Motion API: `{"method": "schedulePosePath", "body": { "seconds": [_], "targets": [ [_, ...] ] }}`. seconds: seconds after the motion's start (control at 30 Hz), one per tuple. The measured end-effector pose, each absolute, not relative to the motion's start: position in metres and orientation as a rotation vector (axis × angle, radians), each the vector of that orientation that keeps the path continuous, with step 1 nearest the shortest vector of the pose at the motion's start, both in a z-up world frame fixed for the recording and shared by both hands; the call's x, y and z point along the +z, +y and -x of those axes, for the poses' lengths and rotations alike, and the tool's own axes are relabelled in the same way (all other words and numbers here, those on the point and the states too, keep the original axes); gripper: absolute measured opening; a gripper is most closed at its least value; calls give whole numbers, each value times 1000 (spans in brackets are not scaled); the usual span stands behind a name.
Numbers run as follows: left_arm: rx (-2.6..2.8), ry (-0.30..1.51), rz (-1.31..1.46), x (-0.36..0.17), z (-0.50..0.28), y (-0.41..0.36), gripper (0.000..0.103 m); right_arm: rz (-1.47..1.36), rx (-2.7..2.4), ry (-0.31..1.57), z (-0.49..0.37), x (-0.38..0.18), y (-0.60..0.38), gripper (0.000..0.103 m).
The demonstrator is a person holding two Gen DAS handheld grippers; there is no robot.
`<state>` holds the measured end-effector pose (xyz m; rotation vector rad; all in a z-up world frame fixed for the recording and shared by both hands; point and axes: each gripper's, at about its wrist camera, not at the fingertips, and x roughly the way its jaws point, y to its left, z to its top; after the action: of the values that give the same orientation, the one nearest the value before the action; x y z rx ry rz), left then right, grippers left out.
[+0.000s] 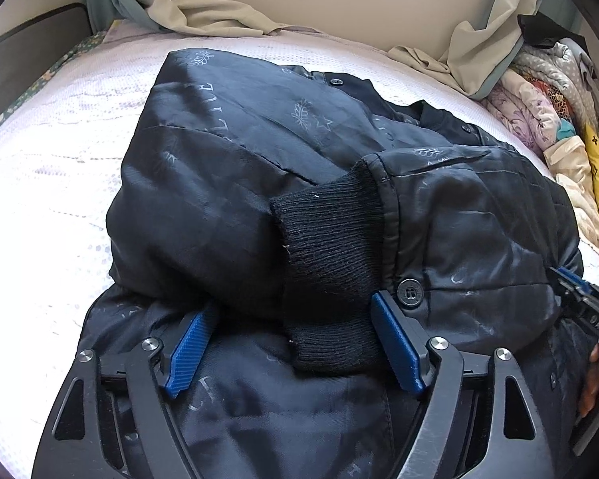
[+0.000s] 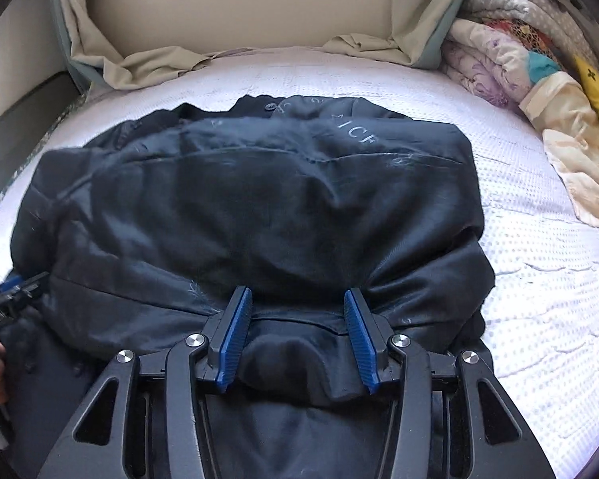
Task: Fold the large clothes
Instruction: 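Press the knit cuff flat onto the coat with the left gripper, then grasp the side edge of the black coat with both grippers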
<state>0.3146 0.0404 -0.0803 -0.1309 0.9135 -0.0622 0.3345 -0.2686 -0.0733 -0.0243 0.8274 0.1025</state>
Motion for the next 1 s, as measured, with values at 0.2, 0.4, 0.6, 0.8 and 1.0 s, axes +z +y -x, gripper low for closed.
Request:
{"method": "schedulePosePath", "body": {
  "seconds": [0.2,0.4,0.6,0.8,1.0],
  "targets": [
    [-74,930,161,-76,-315,44,85,104,75,797,-334,-87,-259,44],
    [-91,964,325,-53,-308,75,85,92,79,781,-335,-89,-261,44],
    [10,929,281,-39,-290,98,86,78,86,770,-334,-89,-263,44],
    [27,994,345,-46,-274,114,86,79,86,761,-333,-90,-263,44],
    [30,1025,332,-30,-234,127,86,94,75,764,-331,-87,-260,46]
  ]
}}
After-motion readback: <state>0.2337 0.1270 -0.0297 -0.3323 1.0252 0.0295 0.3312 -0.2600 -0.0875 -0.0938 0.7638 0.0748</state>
